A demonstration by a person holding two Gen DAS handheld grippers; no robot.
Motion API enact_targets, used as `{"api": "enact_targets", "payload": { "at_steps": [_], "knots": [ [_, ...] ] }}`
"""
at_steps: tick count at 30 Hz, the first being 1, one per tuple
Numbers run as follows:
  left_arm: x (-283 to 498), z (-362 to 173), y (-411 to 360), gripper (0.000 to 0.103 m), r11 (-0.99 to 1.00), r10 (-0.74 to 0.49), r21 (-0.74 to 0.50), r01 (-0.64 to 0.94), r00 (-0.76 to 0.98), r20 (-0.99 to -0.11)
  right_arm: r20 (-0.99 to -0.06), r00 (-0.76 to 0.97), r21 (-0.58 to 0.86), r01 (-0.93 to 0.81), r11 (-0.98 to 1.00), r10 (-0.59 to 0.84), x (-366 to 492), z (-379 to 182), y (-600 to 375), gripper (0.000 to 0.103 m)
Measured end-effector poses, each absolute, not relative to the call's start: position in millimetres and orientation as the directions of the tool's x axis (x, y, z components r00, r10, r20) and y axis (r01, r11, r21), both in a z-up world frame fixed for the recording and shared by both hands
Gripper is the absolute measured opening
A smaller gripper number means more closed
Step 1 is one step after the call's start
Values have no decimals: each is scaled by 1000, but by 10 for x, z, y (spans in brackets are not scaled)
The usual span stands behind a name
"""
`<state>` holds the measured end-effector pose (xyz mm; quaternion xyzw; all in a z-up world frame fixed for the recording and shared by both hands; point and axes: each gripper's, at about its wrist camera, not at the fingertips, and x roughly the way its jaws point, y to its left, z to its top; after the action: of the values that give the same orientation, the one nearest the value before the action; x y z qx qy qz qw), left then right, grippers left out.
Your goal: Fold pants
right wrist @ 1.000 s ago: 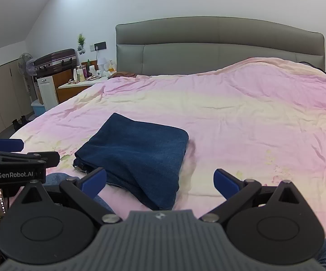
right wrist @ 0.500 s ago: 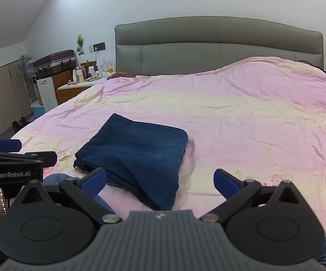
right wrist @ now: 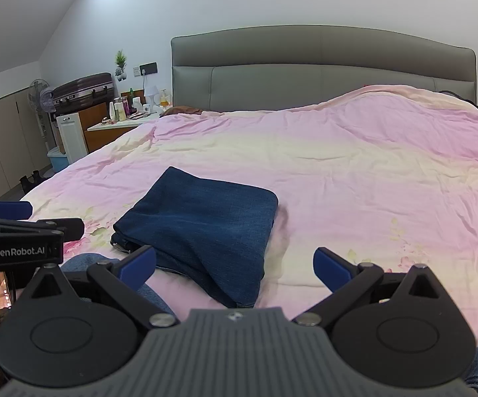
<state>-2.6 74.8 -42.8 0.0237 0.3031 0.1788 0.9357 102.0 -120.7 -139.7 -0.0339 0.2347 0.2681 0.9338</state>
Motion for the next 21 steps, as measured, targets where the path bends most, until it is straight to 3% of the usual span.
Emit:
{"api": "enact_targets", "payload": {
  "at_steps": [21],
  "knots": [
    [-46,-402,762,89,934,350,151,-323,753,-557,-457,745,65,-517,854,486,1028,-1391,-1215,97]
  ]
}}
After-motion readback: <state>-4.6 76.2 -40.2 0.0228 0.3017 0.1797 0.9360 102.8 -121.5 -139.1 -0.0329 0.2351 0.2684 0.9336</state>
